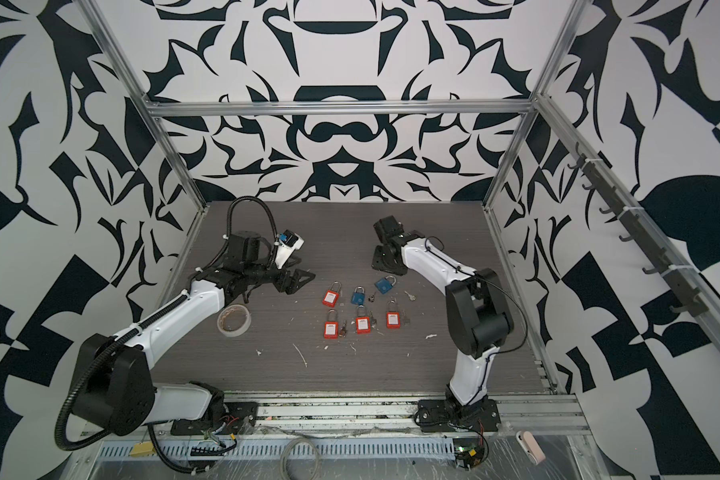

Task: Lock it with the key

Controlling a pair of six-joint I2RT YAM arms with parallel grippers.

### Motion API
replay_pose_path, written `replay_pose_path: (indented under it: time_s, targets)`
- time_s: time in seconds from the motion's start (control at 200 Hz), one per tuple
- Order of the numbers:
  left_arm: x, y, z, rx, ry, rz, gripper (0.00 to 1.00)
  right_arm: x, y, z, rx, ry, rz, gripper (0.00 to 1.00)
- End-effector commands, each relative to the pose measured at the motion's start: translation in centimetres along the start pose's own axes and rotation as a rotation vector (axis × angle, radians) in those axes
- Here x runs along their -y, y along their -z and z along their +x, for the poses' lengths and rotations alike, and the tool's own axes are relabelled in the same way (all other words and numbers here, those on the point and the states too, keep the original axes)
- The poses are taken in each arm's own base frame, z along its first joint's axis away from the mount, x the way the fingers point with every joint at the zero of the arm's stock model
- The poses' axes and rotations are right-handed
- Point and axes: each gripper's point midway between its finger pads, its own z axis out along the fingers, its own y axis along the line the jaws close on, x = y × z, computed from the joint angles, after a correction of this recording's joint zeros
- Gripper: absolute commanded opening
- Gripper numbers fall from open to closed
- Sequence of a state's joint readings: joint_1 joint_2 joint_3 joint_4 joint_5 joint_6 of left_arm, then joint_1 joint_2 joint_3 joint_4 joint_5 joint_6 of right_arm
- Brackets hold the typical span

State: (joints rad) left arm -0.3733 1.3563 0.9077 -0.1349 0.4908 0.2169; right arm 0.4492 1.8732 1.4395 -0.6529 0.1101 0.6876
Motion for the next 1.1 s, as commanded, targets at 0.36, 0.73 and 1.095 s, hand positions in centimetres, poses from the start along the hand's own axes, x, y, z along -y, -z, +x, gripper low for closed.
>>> replay_pose_path:
  time_s: [0.36,0.73,1.095]
  targets:
    - [-0.4,1.1,1.0,-0.002,0.017,-0.061,0.81,1.5,-1.8,3.3,-0.068,-0.274,0.216,0.57]
    - [-0.7,1.3,1.7,-0.013,0.035,-0.074,0.81,0.8,-3.8,4.7,-0.119,-0.365,0.184,0.58]
    - [-0.9,1.4,2.0,-0.022,0.045,-0.084,0.81,1.6,-4.7,5.8,-0.128,-0.419,0.205,0.59]
